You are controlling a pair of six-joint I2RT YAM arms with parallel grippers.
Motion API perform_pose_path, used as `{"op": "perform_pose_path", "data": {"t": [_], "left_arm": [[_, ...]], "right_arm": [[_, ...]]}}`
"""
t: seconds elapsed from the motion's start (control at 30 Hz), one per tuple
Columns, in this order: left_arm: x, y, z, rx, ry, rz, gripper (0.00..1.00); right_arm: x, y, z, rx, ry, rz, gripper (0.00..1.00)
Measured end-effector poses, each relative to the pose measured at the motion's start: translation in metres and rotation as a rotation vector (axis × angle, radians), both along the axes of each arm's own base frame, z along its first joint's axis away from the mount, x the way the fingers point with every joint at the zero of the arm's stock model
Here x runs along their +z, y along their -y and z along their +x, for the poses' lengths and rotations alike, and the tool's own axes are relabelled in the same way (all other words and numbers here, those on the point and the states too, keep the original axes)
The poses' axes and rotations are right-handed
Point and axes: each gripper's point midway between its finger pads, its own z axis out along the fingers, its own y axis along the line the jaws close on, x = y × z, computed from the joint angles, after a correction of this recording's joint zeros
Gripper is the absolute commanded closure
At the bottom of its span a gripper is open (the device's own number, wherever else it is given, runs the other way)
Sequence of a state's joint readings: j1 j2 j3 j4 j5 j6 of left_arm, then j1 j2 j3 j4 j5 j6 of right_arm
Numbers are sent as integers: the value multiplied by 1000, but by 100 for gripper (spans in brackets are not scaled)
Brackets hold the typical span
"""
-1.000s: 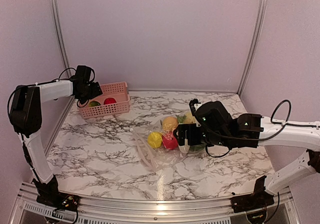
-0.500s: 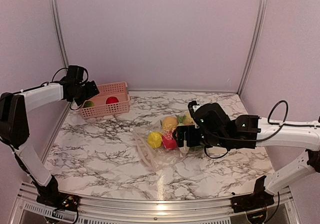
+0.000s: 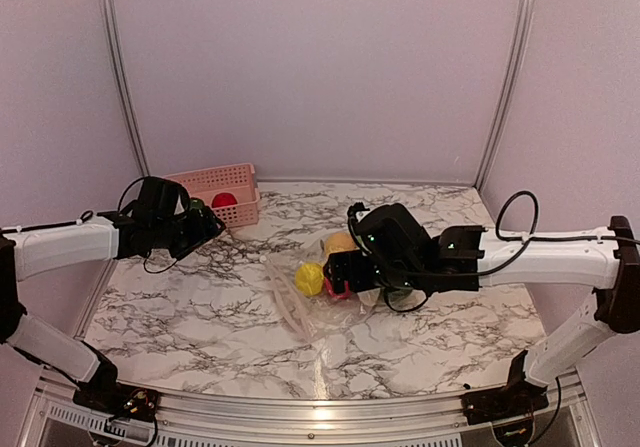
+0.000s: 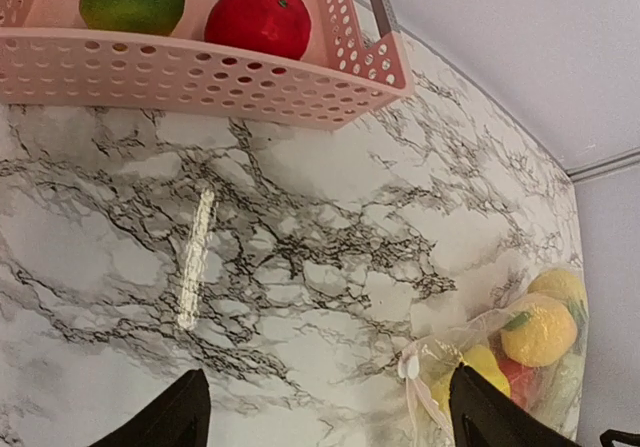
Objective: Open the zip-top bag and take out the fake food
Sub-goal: Pick up the fake fruit from the zipper food storage bag.
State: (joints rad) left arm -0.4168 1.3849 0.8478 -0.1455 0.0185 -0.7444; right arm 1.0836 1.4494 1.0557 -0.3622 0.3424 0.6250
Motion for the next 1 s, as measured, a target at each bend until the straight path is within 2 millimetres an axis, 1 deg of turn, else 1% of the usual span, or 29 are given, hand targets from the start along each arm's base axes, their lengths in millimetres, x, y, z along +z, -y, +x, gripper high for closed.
{"op": "perform_pose_path", "data": {"t": [0.13,0.23,0.3,0.4,0.47,0.5,0.57,0.67,0.8,0.87,1.0], "left_arm": [[-15,37,-30,-89,-32,-56,16],[-26,59,-49,-142,-56,-100,18],[-32,69,-60,-167,-71,-124,20],[-33,85,-71,-199,-78,-166,31],[-34,97,-77,-221,-81,-190,38],[-34,102,-79,-226,-83,-203,42],[-35,113,-84,-250,-86,-220,50],[-39,126,-90,-274,-98,-239,60],[-46,138,-96,-293,-116,-256,68],[-50,142,-97,-295,-124,-263,73],[-58,149,-99,-300,-138,-268,81]], "right_arm": [[-3,-11,7,18,-10,16,19],[-6,-15,18,20,-22,28,28],[-8,-18,26,17,-28,35,38],[-10,-24,36,17,-31,38,51],[-11,-31,44,20,-34,40,58],[-13,-34,46,25,-32,35,60],[-16,-40,51,27,-36,33,68],[-24,-47,58,31,-44,20,75],[-33,-52,67,31,-47,-5,81],[-36,-54,72,29,-46,-13,84],[-44,-56,82,24,-48,-32,88]]}}
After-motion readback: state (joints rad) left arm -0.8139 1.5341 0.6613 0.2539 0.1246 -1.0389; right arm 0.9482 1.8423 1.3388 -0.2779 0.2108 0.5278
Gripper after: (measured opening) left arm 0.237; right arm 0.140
